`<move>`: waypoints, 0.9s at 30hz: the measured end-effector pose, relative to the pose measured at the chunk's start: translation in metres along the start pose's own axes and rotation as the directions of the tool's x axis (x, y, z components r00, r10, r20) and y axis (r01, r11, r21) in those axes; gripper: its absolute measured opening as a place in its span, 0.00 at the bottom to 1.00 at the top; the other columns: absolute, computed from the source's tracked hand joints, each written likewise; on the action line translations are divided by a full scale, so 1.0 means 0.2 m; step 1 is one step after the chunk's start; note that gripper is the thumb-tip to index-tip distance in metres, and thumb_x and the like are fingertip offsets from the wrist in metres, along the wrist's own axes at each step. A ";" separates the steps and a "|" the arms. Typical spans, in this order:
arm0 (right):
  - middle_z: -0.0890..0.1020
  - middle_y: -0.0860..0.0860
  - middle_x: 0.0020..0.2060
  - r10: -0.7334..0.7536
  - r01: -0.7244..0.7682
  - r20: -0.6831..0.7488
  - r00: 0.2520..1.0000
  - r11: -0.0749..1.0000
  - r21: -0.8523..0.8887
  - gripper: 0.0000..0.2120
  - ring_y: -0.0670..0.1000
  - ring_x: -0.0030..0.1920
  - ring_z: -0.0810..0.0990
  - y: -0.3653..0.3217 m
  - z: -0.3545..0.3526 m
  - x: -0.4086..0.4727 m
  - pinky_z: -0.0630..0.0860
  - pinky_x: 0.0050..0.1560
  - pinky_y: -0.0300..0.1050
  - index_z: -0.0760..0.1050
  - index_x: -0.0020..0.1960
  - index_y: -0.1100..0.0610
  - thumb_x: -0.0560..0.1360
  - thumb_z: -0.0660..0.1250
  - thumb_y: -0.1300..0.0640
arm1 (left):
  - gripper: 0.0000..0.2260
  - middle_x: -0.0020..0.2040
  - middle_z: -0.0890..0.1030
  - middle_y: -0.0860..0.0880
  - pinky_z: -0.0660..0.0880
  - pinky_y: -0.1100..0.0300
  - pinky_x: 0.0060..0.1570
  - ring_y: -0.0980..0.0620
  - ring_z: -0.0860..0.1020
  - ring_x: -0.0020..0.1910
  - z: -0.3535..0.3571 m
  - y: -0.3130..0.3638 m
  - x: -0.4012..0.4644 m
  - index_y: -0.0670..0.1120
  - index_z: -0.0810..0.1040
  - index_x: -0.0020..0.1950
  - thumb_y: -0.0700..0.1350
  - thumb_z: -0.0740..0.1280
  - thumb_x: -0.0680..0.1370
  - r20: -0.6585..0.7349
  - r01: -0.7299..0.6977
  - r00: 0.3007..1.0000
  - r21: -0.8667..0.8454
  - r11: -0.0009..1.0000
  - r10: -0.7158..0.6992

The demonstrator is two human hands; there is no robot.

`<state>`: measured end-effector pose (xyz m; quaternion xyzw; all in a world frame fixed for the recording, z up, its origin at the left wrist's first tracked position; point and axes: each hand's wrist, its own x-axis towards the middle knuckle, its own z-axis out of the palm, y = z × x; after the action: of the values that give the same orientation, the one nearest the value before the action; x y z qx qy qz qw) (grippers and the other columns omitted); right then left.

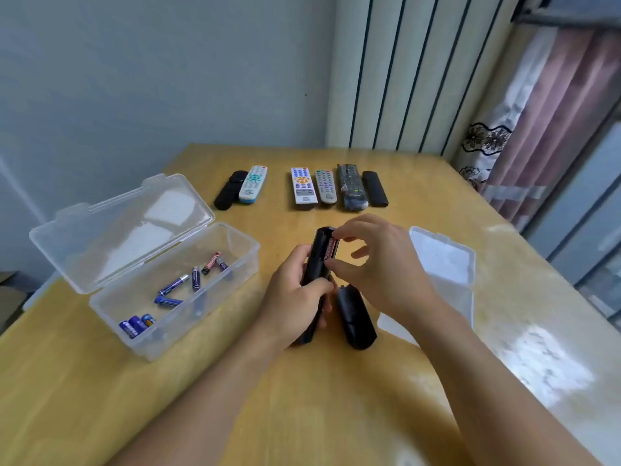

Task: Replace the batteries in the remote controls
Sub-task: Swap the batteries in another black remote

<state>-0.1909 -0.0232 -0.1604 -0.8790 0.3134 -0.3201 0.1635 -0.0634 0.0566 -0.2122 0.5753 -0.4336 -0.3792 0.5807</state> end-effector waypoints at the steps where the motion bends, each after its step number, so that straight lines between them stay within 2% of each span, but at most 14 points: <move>1: 0.82 0.46 0.50 0.009 -0.009 -0.013 1.000 1.000 0.013 0.17 0.43 0.46 0.79 0.01 0.00 0.00 0.78 0.47 0.31 0.83 0.58 0.54 0.70 0.79 0.56 | 0.13 0.36 0.77 0.43 0.74 0.51 0.28 0.43 0.76 0.31 0.01 0.00 0.00 0.56 0.77 0.53 0.40 0.65 0.73 -0.008 -0.006 1.000 0.024 1.000 0.006; 5: 0.82 0.47 0.50 0.017 -0.016 -0.043 0.999 0.999 0.035 0.18 0.44 0.47 0.80 0.03 0.01 0.00 0.79 0.46 0.35 0.83 0.60 0.54 0.70 0.79 0.55 | 0.14 0.38 0.78 0.41 0.76 0.50 0.27 0.44 0.77 0.31 0.01 -0.02 0.00 0.59 0.77 0.54 0.42 0.65 0.74 -0.039 -0.040 0.998 0.100 0.994 0.044; 8: 0.82 0.46 0.49 0.011 -0.010 -0.030 0.999 0.999 0.037 0.18 0.43 0.46 0.79 0.03 0.00 -0.01 0.79 0.45 0.34 0.83 0.60 0.53 0.70 0.79 0.54 | 0.14 0.40 0.78 0.41 0.77 0.52 0.26 0.47 0.77 0.31 0.01 -0.02 -0.01 0.59 0.77 0.55 0.41 0.65 0.75 -0.044 -0.069 0.996 0.128 0.989 0.075; 11: 0.82 0.46 0.50 -0.032 0.032 -0.002 1.000 0.999 0.008 0.18 0.44 0.45 0.78 0.05 -0.02 -0.02 0.79 0.45 0.34 0.83 0.58 0.54 0.70 0.79 0.52 | 0.14 0.37 0.77 0.43 0.75 0.56 0.25 0.52 0.76 0.28 0.00 -0.01 -0.02 0.59 0.76 0.55 0.40 0.65 0.76 -0.030 -0.095 0.994 0.177 0.980 0.102; 13: 0.83 0.47 0.50 -0.058 0.058 0.009 0.998 0.998 0.010 0.15 0.47 0.44 0.80 0.07 -0.04 -0.02 0.80 0.46 0.40 0.84 0.56 0.55 0.71 0.78 0.54 | 0.15 0.33 0.76 0.44 0.74 0.59 0.24 0.54 0.74 0.24 -0.01 -0.01 -0.02 0.59 0.76 0.55 0.39 0.65 0.77 -0.002 -0.104 0.994 0.219 0.970 0.108; 16: 0.84 0.48 0.48 -0.079 0.077 0.060 0.995 0.997 0.023 0.12 0.51 0.43 0.82 0.08 -0.06 -0.01 0.82 0.46 0.48 0.84 0.53 0.56 0.71 0.77 0.54 | 0.15 0.30 0.75 0.48 0.72 0.60 0.23 0.55 0.73 0.22 -0.01 0.00 -0.03 0.58 0.77 0.55 0.38 0.65 0.78 0.051 -0.100 0.995 0.247 0.964 0.090; 21: 0.85 0.49 0.42 -0.104 0.110 0.138 0.985 0.993 -0.036 0.09 0.50 0.42 0.82 0.07 -0.06 -0.02 0.81 0.47 0.48 0.85 0.50 0.57 0.71 0.76 0.55 | 0.13 0.31 0.76 0.48 0.72 0.60 0.24 0.56 0.74 0.22 -0.02 0.01 -0.04 0.53 0.78 0.56 0.37 0.66 0.77 0.100 -0.061 0.994 0.254 0.965 0.037; 27: 0.85 0.49 0.45 -0.091 0.114 0.206 0.974 0.989 -0.099 0.12 0.50 0.44 0.82 0.05 -0.07 -0.02 0.81 0.49 0.49 0.85 0.55 0.54 0.72 0.75 0.54 | 0.13 0.32 0.78 0.48 0.72 0.60 0.24 0.56 0.74 0.22 -0.03 0.02 -0.04 0.52 0.78 0.56 0.37 0.65 0.77 0.110 -0.040 0.994 0.248 0.968 0.012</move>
<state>-0.2066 -0.0291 -0.1562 -0.9295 0.2668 -0.2198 0.1286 -0.0604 0.0667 -0.2084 0.6168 -0.5161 -0.3445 0.4842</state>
